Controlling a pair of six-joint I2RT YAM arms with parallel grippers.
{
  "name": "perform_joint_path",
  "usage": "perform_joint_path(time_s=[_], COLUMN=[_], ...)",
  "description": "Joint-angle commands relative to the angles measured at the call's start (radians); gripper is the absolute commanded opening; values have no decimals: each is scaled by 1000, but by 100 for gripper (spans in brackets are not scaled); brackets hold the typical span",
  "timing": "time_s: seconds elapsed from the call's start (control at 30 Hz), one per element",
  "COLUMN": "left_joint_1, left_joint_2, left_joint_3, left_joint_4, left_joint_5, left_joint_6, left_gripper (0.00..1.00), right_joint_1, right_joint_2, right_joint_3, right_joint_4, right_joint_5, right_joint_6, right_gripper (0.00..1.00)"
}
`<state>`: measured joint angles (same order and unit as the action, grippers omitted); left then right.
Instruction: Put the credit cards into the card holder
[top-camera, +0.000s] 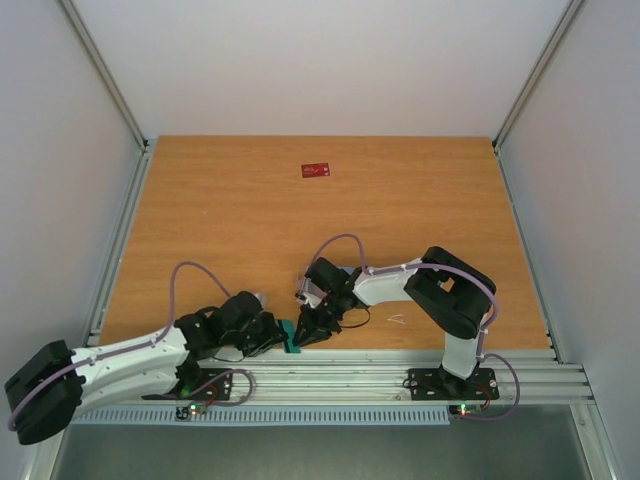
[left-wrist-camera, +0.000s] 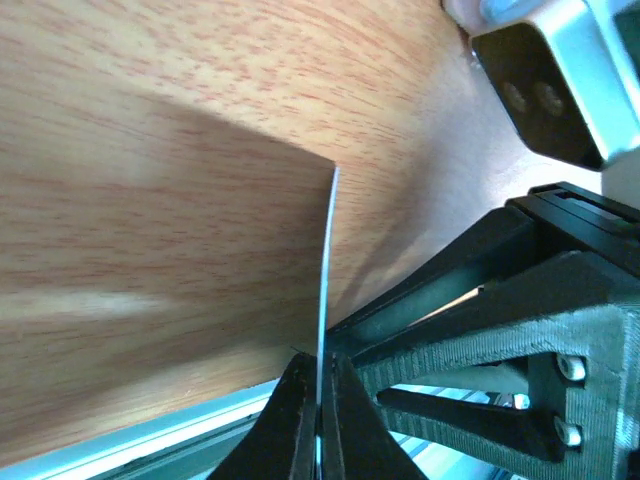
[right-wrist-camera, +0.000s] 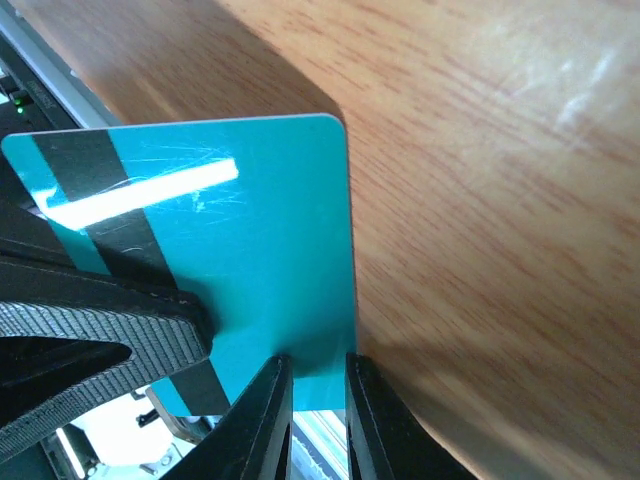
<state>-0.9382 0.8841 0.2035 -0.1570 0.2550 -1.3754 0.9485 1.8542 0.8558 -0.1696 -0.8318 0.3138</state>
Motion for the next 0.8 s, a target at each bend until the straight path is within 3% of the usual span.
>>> perform_joint_path(time_s=[0.0, 0.23, 0.37, 0.47, 0.77], left_joint_1=[1, 1, 6, 29, 171], left_joint_2=[-48, -148, -150, -83, 324], left_joint_3=[16, 215, 292, 360, 629], left_joint_4=[-36, -293, -272, -231, -151], left_joint_5=[-52, -111, -82, -18, 232], left_joint_6=[7, 178, 328, 407, 653], left_gripper=[0, 0, 0, 0, 0], right_joint_1=[11, -50, -135, -215, -418], right_joint_2=[-7, -198, -330, -417, -542], right_joint_3=[11, 76, 69, 67, 12], right_joint_4=[-78, -262, -341, -423, -521], right_joint_5=[67, 142, 179, 212, 269], right_joint_6=[-11, -65, -75, -100, -151], right_gripper=[18, 19, 19, 21, 24])
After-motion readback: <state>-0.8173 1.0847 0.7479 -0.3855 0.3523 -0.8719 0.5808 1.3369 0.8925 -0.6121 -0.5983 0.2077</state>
